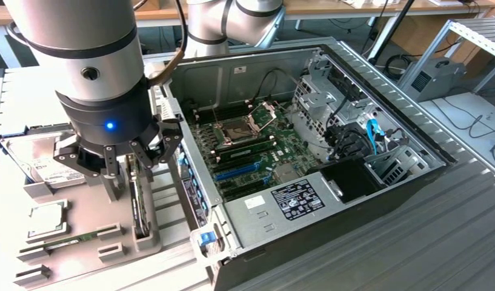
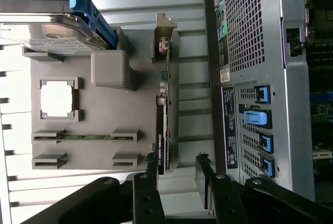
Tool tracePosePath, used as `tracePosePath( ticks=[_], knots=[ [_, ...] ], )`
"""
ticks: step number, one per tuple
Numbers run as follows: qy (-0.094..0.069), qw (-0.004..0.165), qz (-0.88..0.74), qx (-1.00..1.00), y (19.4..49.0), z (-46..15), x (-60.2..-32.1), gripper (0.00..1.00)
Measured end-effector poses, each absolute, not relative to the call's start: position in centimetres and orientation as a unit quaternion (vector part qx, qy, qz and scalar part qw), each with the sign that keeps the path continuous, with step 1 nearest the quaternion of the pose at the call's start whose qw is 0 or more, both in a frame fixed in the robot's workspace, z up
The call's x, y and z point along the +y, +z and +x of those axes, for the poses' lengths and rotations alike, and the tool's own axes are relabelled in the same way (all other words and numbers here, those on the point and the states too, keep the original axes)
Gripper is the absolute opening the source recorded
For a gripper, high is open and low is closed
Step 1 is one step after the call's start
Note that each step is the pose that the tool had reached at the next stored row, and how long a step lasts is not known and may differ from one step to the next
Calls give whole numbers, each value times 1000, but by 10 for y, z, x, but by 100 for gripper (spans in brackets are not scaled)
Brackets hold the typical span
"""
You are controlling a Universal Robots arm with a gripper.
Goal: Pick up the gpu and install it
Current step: 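Pick up the gpu and move the gpu toward the slot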
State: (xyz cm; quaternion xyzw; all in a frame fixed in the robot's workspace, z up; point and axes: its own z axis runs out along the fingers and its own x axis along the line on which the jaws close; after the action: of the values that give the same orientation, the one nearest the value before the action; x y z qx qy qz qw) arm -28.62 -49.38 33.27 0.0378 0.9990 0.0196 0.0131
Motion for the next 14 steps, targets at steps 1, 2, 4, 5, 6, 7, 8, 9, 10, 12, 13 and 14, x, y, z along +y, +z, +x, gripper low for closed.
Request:
tracePosePath(
  ticks=[1, 2, 4, 5, 6, 7, 8, 9, 10, 12, 13, 14],
  knots=[
    [20, 13, 38, 999, 332, -286, -494, 42],
    [20, 13, 38, 999, 332, -286, -494, 42],
    [20, 13, 38, 999, 332, -286, -494, 42],
    [20, 13, 38, 999, 332, -286, -494, 42],
    [20, 13, 38, 999, 332, -286, -494, 42],
    [20, 13, 38, 999, 332, -286, -494, 42],
    [20, 13, 38, 999, 332, -286, -494, 42],
    [20, 13, 38, 999, 331, -286, -494, 42],
    [20, 13, 38, 999, 331, -286, -493, 42],
    [20, 13, 38, 999, 331, -287, -492, 42],
    [20, 13, 38, 999, 331, -287, -492, 42],
    [19, 13, 38, 999, 330, -287, -492, 42]
  ],
)
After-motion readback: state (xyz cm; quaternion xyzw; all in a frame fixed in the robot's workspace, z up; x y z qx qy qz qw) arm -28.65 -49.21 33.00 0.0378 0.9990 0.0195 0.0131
